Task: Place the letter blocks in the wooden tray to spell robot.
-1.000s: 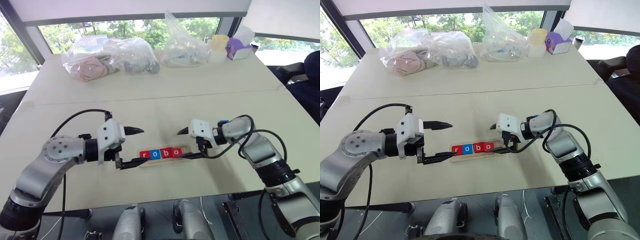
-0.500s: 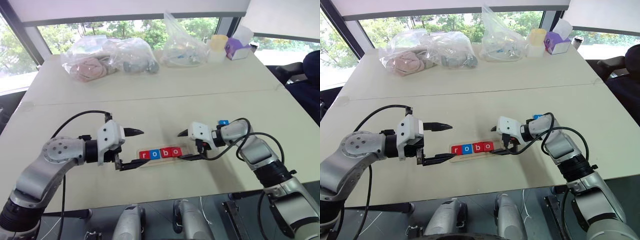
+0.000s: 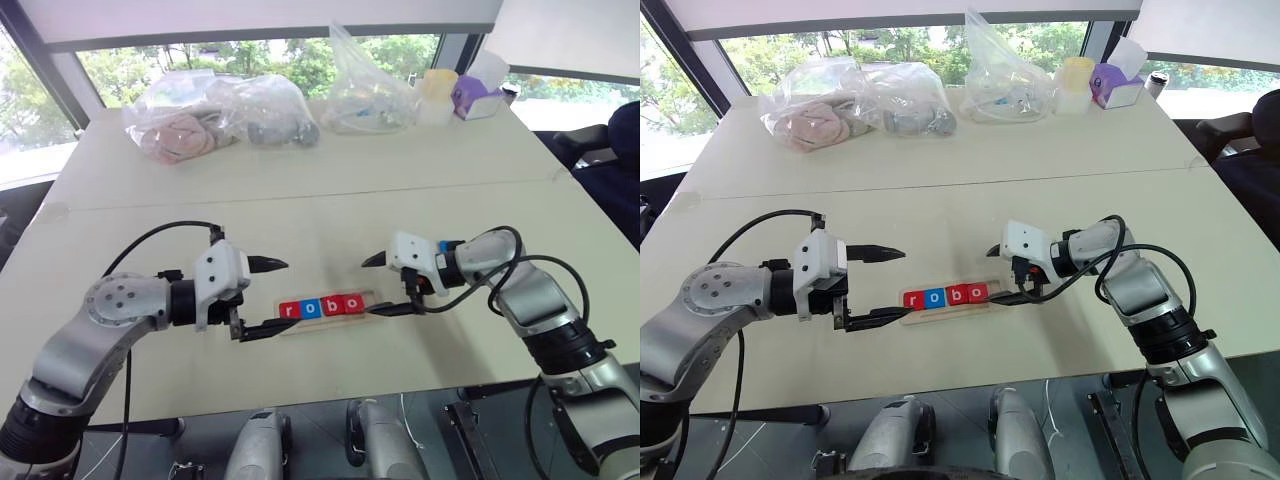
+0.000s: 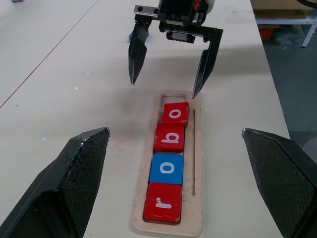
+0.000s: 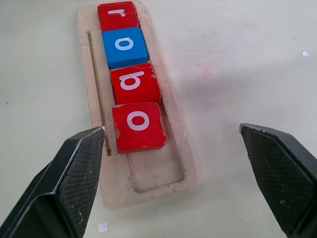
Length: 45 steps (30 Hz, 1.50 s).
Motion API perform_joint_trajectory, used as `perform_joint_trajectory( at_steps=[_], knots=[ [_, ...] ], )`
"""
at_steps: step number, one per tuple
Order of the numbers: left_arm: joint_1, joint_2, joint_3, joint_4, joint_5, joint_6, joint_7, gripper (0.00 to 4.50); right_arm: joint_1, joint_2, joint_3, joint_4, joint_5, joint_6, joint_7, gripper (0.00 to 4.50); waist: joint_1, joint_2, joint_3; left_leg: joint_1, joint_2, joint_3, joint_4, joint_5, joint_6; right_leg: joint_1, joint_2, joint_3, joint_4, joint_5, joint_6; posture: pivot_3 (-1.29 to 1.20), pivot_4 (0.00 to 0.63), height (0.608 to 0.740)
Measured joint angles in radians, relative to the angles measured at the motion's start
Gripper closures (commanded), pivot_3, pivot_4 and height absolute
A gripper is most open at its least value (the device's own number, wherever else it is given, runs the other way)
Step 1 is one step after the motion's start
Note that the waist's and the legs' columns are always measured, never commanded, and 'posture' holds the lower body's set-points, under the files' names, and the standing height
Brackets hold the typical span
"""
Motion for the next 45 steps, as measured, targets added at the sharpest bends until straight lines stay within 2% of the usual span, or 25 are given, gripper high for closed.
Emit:
perform_joint_trajectory(
  at_steps=[25, 37, 45],
  knots=[
    [0.012, 0.001, 0.006, -0.004, -0.002, 0.005, 0.004, 0.0, -0.002, 0.064, 0.045, 0.078, -0.05, -0.081, -0.057, 0.05, -0.001, 0.0, 0.0, 0.0, 0.0, 0.0, 0.0, 0.0, 0.0, 0.0, 0.0, 0.0, 0.0, 0.0, 0.0, 0.0, 0.15, 0.74],
    [0.011, 0.0, 0.005, -0.004, -0.001, 0.005, 0.004, 0.0, 0.0, 0.027, -0.011, -0.051, 0.038, 0.054, -0.043, 0.05, 0.0, 0.0, 0.0, 0.0, 0.0, 0.0, 0.0, 0.0, 0.0, 0.0, 0.0, 0.0, -0.001, 0.0, 0.0, 0.0, 0.15, 0.74],
    [-0.006, -0.002, 0.004, -0.003, -0.001, 0.004, 0.003, 0.0, 0.0, 0.018, -0.019, 0.06, -0.04, -0.059, -0.11, 0.05, -0.001, 0.0, 0.0, 0.0, 0.0, 0.0, 0.0, 0.0, 0.0, 0.0, 0.0, 0.0, -0.001, 0.0, 0.0, 0.0, 0.15, 0.74]
  ],
)
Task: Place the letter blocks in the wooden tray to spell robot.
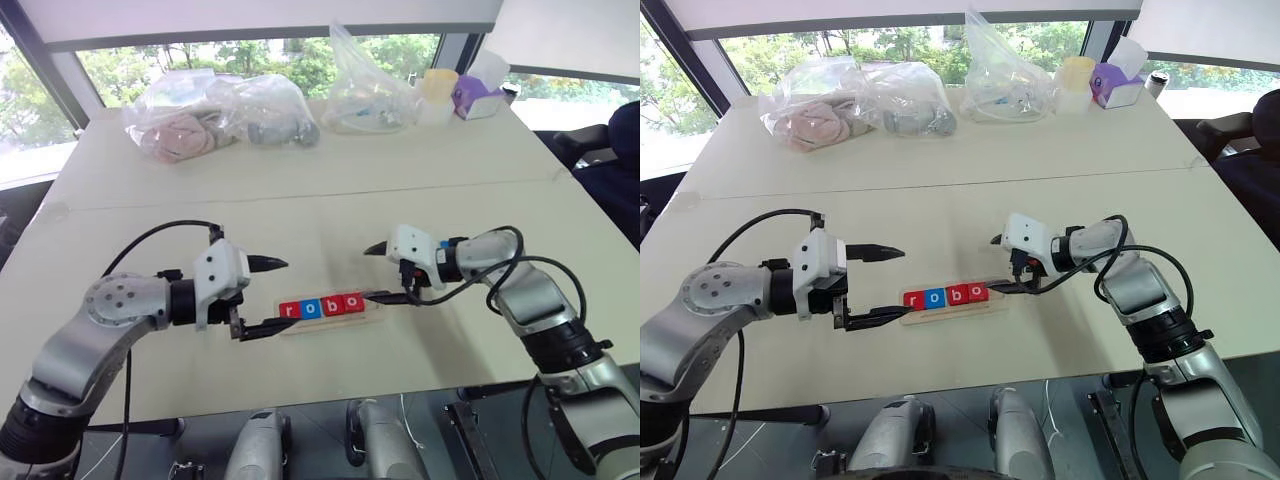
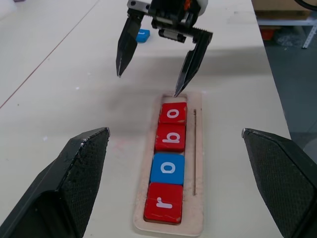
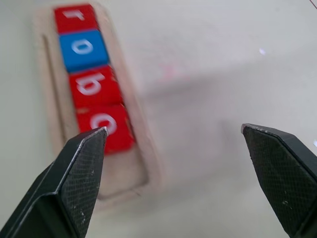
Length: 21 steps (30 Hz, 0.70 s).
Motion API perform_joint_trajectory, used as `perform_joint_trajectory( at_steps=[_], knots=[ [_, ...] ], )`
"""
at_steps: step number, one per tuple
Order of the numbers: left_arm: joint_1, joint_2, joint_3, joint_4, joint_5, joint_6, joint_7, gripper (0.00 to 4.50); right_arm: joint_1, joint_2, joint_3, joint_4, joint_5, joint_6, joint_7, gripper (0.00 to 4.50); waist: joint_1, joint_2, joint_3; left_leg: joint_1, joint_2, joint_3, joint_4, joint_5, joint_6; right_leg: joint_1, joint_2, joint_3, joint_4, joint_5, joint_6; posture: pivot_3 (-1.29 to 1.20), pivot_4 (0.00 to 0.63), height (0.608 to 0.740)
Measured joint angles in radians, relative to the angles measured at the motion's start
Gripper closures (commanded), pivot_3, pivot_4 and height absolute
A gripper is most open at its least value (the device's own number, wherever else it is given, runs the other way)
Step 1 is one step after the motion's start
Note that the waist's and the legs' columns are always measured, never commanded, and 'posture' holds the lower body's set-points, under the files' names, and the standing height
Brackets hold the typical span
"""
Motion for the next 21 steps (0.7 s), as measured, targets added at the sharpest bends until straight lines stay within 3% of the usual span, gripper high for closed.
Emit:
perform_joint_trajectory(
  at_steps=[8, 21],
  knots=[
    [-0.001, 0.0, 0.0, 0.0, 0.0, 0.0, 0.0, 0.0, 0.0, 0.003, 0.016, 0.102, -0.057, -0.098, -0.013, 0.05, 0.0, 0.0, 0.0, 0.0, 0.0, 0.0, 0.0, 0.0, 0.0, 0.0, 0.0, 0.0, 0.0, 0.0, 0.0, 0.0, 0.15, 0.74],
    [-0.002, 0.0, 0.0, 0.0, 0.0, 0.001, 0.002, 0.0, 0.007, 0.029, 0.022, 0.073, -0.059, -0.087, 0.006, 0.05, 0.0, 0.0, 0.0, 0.0, 0.0, 0.0, 0.0, 0.0, 0.0, 0.0, 0.0, 0.0, 0.0, 0.0, 0.0, 0.0, 0.15, 0.74]
  ],
)
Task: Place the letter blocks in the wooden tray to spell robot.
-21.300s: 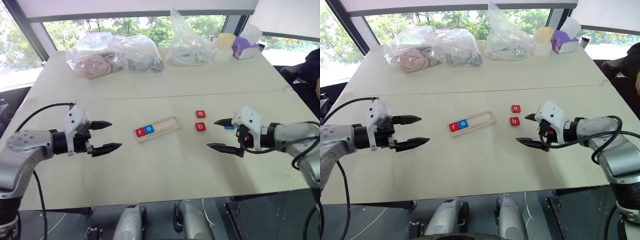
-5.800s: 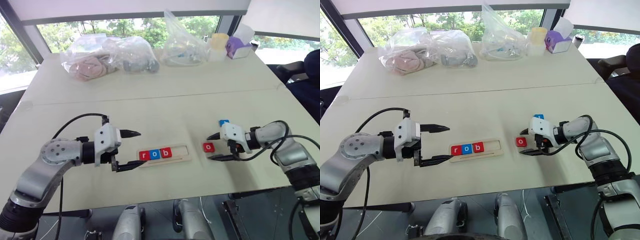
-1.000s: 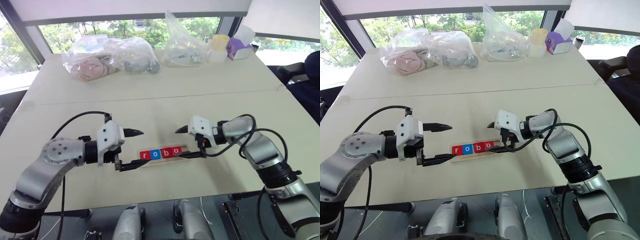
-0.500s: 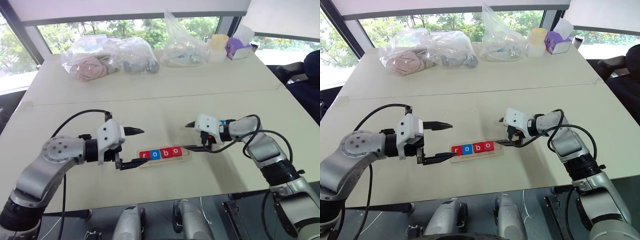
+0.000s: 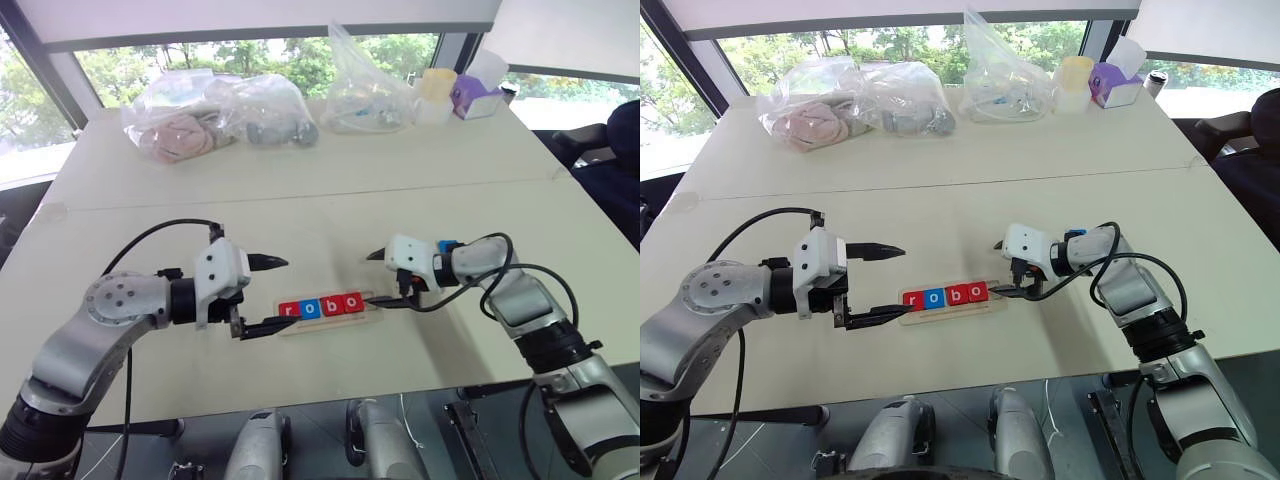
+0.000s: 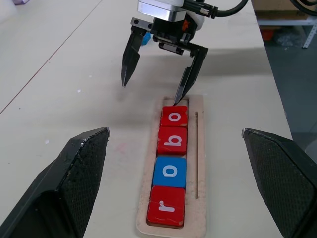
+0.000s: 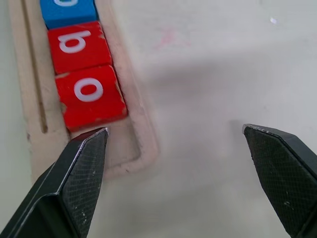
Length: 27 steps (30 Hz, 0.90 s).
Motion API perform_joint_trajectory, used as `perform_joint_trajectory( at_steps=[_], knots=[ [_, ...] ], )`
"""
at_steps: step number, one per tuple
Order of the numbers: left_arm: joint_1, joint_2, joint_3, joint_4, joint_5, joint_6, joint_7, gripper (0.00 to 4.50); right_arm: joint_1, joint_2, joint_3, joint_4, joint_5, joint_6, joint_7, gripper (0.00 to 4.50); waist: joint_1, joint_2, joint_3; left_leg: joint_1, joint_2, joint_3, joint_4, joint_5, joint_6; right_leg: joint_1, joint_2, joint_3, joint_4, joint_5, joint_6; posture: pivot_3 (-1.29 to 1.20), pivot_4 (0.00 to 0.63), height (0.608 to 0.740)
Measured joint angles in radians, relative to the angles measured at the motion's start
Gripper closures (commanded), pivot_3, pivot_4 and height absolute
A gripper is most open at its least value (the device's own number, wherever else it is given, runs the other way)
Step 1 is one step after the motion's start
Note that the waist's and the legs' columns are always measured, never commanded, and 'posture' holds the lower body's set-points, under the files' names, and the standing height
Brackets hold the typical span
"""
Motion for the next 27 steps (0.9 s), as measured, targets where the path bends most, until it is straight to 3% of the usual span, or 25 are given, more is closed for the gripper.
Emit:
perform_joint_trajectory(
  at_steps=[13, 18, 23, 27],
  knots=[
    [0.002, -0.005, 0.0, -0.002, 0.0, 0.001, 0.019, 0.0, 0.002, 0.033, 0.02, -0.027, -0.003, 0.016, 0.002, 0.05, 0.0, 0.0, 0.0, 0.0, 0.0, 0.0, 0.0, 0.0, 0.0, 0.0, 0.0, 0.0, 0.0, 0.0, 0.0, 0.0, 0.15, 0.74],
    [0.004, -0.005, 0.0, -0.002, 0.0, 0.001, 0.02, 0.0, 0.001, -0.031, 0.015, -0.041, -0.009, 0.012, 0.035, 0.05, 0.003, 0.0, 0.0, 0.0, 0.0, 0.0, 0.0, 0.0, 0.0, 0.0, 0.0, 0.0, 0.0, 0.0, 0.0, 0.0, 0.15, 0.74],
    [0.004, -0.006, -0.001, -0.002, 0.0, 0.001, 0.019, 0.0, -0.013, -0.083, -0.053, -0.09, 0.033, 0.075, 0.053, 0.05, 0.0, 0.0, 0.0, 0.0, 0.0, 0.0, 0.0, 0.0, 0.0, 0.0, 0.0, 0.0, 0.0, 0.0, 0.0, 0.0, 0.15, 0.74],
    [0.004, -0.007, -0.002, -0.002, 0.0, 0.001, 0.018, 0.0, -0.035, -0.078, -0.165, -0.072, 0.065, 0.17, -0.054, 0.05, 0.001, 0.0, 0.0, 0.0, 0.0, 0.0, 0.0, 0.0, 0.0, 0.0, 0.0, 0.0, 0.0, 0.0, 0.0, 0.0, 0.15, 0.74]
  ],
)
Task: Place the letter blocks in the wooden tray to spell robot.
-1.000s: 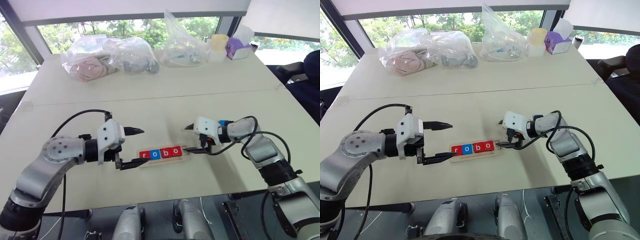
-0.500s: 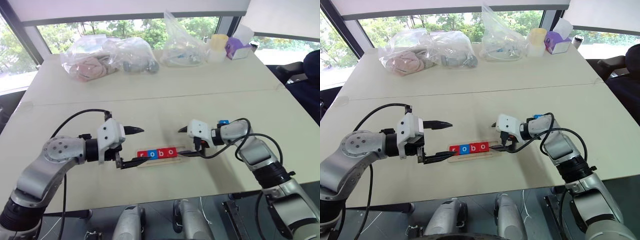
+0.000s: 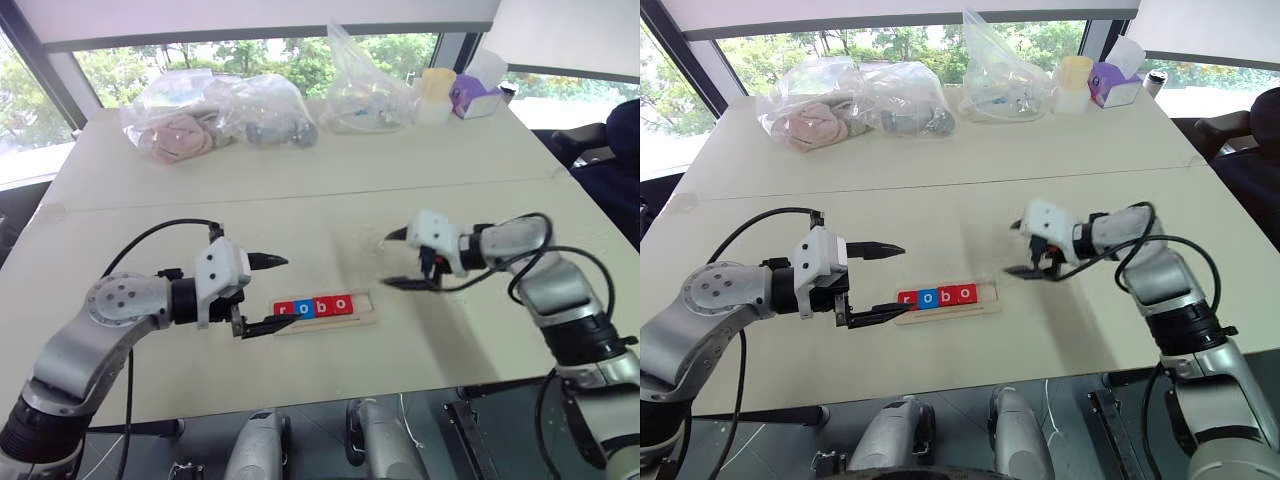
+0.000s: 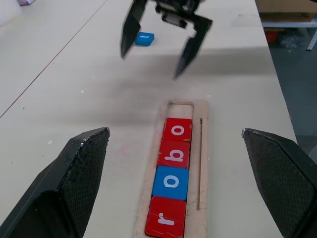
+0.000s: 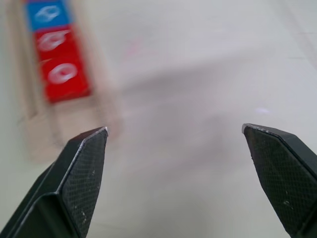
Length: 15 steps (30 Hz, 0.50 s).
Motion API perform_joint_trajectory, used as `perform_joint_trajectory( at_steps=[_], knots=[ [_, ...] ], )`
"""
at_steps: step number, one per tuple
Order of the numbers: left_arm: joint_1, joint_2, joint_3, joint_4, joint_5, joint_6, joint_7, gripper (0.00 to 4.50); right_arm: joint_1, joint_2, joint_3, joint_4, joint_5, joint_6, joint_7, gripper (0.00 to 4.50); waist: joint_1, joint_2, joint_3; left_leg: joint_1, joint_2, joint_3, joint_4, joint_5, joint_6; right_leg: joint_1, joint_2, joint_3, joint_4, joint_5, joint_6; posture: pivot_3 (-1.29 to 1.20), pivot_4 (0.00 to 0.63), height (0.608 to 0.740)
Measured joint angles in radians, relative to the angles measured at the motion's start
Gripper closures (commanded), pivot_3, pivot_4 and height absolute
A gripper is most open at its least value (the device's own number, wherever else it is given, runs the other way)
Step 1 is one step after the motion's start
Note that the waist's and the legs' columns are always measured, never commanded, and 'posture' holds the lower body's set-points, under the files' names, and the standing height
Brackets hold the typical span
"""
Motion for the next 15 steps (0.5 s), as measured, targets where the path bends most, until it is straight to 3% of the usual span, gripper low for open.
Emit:
perform_joint_trajectory(
  at_steps=[4, 10, 15],
  knots=[
    [0.0, -0.002, -0.002, 0.0, 0.0, -0.001, -0.001, 0.0, -0.005, 0.037, -0.099, 0.071, -0.034, 0.108, -0.23, 0.05, 0.001, 0.0, 0.0, -0.001, 0.0, 0.0, 0.0, 0.0, 0.0, -0.001, -0.001, 0.0, 0.0, 0.0, 0.0, 0.0, 0.15, 0.74],
    [0.0, -0.012, -0.005, 0.001, 0.001, -0.003, -0.004, 0.0, 0.0, 0.187, -0.243, 0.06, -0.043, 0.397, -0.569, 0.05, -0.002, 0.0, 0.0, -0.002, 0.0, 0.0, -0.001, 0.0, 0.0, -0.002, 0.0, 0.0, 0.0, 0.001, -0.001, 0.0, 0.15, 0.74],
    [-0.001, -0.012, -0.013, 0.002, 0.002, -0.003, -0.014, 0.0, 0.025, 0.329, -0.301, -0.008, -0.042, 0.599, -0.76, 0.05, -0.002, 0.001, 0.0, -0.002, 0.0, 0.0, -0.001, 0.0, 0.0, -0.002, 0.0, 0.0, 0.0, 0.0, 0.0, 0.0, 0.15, 0.74]
  ],
)
